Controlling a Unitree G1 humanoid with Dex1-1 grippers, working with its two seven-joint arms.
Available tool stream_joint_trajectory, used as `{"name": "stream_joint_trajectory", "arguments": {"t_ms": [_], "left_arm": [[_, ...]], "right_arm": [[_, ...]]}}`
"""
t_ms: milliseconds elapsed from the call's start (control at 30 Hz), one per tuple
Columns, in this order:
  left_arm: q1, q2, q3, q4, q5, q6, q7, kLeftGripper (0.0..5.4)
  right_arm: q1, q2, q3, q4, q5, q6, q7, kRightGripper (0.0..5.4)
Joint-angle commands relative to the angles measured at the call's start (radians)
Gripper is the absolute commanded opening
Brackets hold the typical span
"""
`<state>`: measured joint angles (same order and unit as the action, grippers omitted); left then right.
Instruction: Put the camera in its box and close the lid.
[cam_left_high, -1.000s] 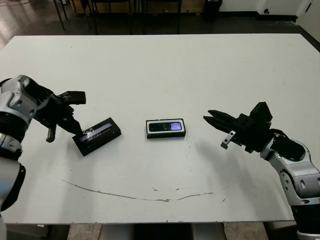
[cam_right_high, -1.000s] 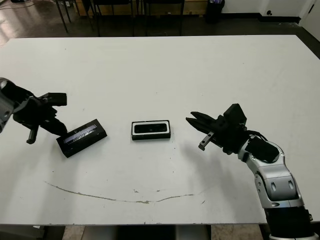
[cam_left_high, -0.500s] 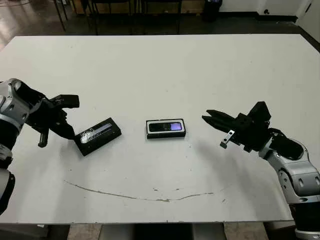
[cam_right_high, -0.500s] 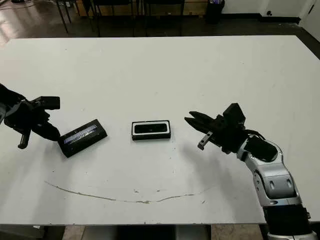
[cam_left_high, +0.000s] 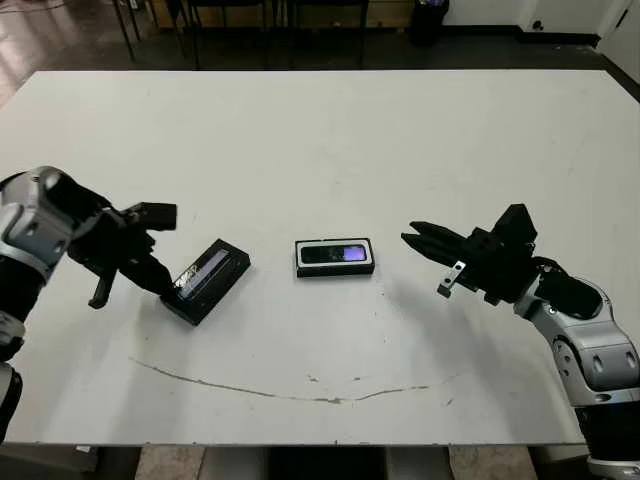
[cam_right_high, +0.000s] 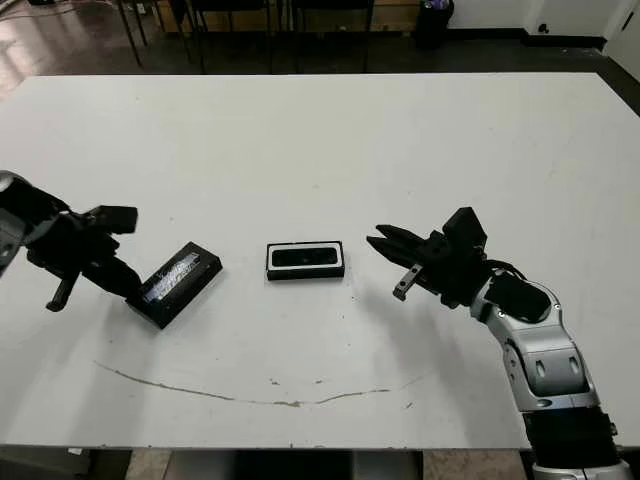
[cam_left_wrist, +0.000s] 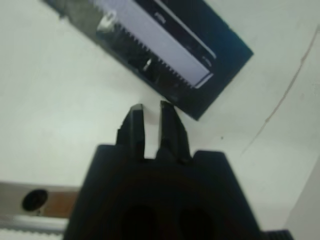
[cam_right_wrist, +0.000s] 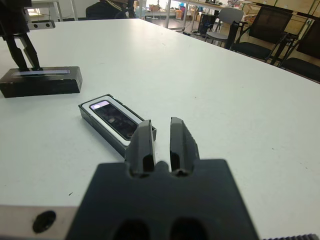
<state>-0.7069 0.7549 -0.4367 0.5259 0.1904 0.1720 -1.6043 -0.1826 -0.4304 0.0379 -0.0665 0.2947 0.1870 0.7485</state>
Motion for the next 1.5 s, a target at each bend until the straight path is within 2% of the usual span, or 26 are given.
{"name": "stream_joint_trajectory", "arguments": {"t_ms": [33, 133, 267, 433, 533, 633, 700, 900, 1000, 1133, 1267, 1333, 1400, 1500], "left_arm": [[0.067, -0.009, -0.046, 0.022, -0.003, -0.015, -0.010, 0.00], [0.057, -0.003, -0.062, 0.030, 0.016, -0.008, -0.008, 0.00], [0.045, 0.019, -0.082, 0.037, 0.093, 0.010, 0.061, 0.00], [0.037, 0.066, -0.103, 0.068, 0.242, -0.008, 0.273, 0.00], [0.068, 0.094, -0.095, 0.020, 0.332, 0.058, 0.412, 0.00], [0.127, 0.131, -0.043, -0.074, 0.350, 0.079, 0.500, 0.00], [0.197, 0.152, 0.041, -0.175, 0.313, 0.109, 0.563, 0.00], [0.439, 0.131, 0.365, -0.511, 0.099, 0.238, 0.669, 0.00], [0.574, 0.016, 0.556, -0.700, -0.026, 0.281, 0.792, 0.00], [0.696, -0.192, 0.704, -0.930, -0.174, 0.343, 0.959, 0.00], [0.746, -0.360, 0.764, -1.090, -0.309, 0.444, 1.093, 0.00], [0.759, -0.406, 0.775, -1.135, -0.359, 0.468, 1.135, 0.00], [0.777, -0.421, 0.771, -1.169, -0.383, 0.471, 1.165, 0.00], [0.808, -0.409, 0.741, -1.243, -0.381, 0.515, 1.205, 0.35]], "right_arm": [[0.001, -0.001, 0.005, 0.007, -0.006, 0.009, -0.001, 0.01], [0.002, 0.000, 0.006, 0.008, -0.011, 0.005, -0.006, 0.01], [0.003, 0.003, 0.006, 0.014, -0.009, -0.002, -0.002, 0.01], [0.007, 0.005, 0.006, 0.010, -0.014, -0.008, -0.005, 0.01], [0.012, 0.005, 0.008, 0.002, -0.017, -0.010, -0.009, 0.01], [0.015, 0.006, 0.007, -0.001, -0.014, -0.014, -0.007, 0.01], [0.017, 0.006, 0.007, -0.001, -0.014, -0.019, -0.006, 0.01], [0.020, -0.001, 0.007, 0.001, -0.022, -0.028, -0.009, 0.01], [0.019, 0.006, 0.001, 0.015, -0.007, -0.037, 0.002, 0.01], [0.015, 0.006, -0.001, 0.034, -0.005, -0.054, 0.011, 0.01], [0.010, 0.002, 0.000, 0.041, -0.007, -0.060, 0.016, 0.01], [0.008, 0.003, -0.002, 0.048, -0.004, -0.066, 0.021, 0.01], [0.009, 0.008, -0.003, 0.057, -0.003, -0.079, 0.024, 0.01], [0.012, -0.001, 0.000, 0.042, -0.006, -0.060, 0.018, 0.00]]}}
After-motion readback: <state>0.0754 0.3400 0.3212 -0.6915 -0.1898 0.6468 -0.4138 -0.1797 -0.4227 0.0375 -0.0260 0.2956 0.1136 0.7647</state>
